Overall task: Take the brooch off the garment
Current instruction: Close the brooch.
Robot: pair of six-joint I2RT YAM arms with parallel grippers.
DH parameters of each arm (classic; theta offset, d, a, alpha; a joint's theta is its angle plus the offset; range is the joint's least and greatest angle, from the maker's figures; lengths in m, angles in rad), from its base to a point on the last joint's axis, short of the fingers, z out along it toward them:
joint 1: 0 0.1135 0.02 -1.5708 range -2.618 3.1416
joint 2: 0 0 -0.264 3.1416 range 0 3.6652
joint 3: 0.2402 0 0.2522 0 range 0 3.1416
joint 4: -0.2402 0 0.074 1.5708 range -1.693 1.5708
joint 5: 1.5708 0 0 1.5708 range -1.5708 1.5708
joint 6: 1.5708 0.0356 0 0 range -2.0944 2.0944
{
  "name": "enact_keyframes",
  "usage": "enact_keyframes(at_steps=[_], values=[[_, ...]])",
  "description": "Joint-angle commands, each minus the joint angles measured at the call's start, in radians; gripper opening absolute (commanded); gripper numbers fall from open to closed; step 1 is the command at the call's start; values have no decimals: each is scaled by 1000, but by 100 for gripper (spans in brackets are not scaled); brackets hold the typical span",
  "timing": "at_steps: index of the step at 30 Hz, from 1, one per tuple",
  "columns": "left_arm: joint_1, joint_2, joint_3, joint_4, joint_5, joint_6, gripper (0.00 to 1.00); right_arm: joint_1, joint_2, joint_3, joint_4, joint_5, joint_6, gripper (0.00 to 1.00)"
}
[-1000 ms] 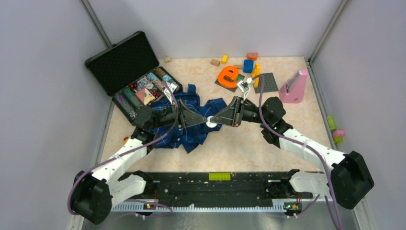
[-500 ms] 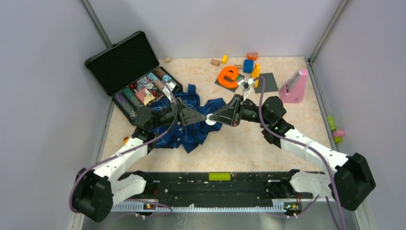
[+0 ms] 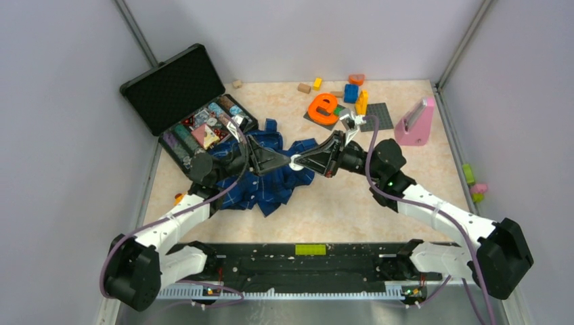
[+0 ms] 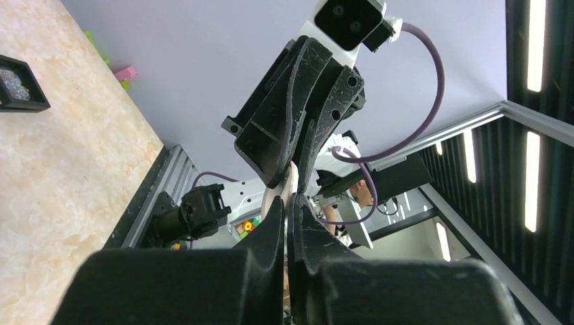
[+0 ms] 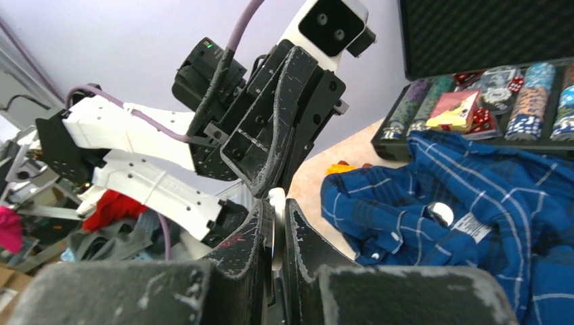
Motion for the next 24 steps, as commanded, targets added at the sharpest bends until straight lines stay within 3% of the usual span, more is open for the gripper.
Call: enact_keyframes(at_steps=[1,24], values=[[-60,10,5,156,34,-88,0,47,41,5,-37,127,-141,0],[-109,36,7,198,8,-130,0,85,69,-6,11,222,-399,0]])
